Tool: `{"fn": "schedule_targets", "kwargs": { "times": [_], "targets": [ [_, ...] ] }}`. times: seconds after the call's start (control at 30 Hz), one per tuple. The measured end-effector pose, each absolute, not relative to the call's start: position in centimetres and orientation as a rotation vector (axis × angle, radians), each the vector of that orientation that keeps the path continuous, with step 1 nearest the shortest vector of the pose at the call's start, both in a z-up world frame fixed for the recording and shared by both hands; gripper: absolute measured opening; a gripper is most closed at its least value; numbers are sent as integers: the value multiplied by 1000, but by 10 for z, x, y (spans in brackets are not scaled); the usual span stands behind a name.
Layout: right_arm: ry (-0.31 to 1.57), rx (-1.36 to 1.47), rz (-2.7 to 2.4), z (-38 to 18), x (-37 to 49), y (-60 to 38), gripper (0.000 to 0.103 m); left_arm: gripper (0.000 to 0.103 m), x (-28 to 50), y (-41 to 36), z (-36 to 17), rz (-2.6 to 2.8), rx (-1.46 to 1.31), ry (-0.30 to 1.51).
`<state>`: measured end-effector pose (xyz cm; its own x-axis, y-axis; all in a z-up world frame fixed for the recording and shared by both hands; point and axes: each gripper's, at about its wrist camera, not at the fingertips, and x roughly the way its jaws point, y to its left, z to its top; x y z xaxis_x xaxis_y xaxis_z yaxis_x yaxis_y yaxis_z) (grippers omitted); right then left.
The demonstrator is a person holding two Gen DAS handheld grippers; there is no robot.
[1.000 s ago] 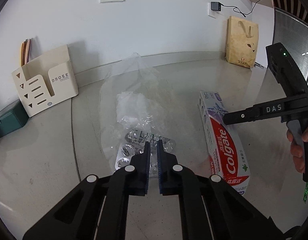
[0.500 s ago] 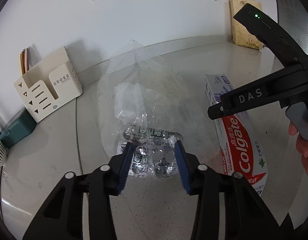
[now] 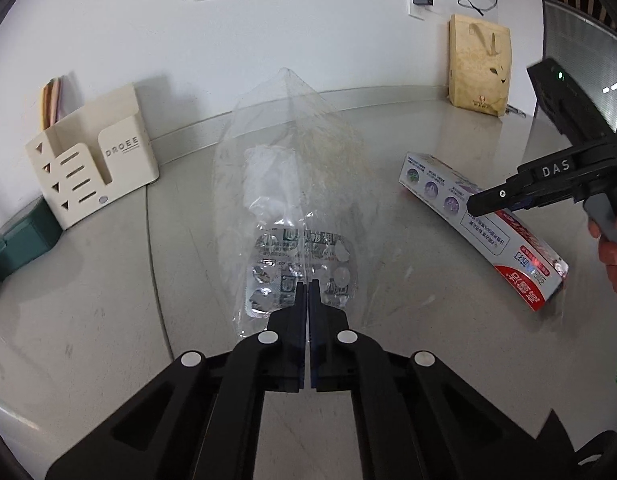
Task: Collect trash
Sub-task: 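Lift the clear bag with the left tool while the right tool lifts the Colgate box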
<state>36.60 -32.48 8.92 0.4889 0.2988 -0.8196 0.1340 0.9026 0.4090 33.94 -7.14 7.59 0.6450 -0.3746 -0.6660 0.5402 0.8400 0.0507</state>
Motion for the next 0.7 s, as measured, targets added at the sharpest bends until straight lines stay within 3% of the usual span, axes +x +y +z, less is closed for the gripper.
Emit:
{"fn": "schedule_targets", "kwargs": {
  "times": [0.7],
  "targets": [
    [922, 498, 345, 134, 317, -312, 52, 2, 253, 28, 143, -416, 12, 498]
  ]
}}
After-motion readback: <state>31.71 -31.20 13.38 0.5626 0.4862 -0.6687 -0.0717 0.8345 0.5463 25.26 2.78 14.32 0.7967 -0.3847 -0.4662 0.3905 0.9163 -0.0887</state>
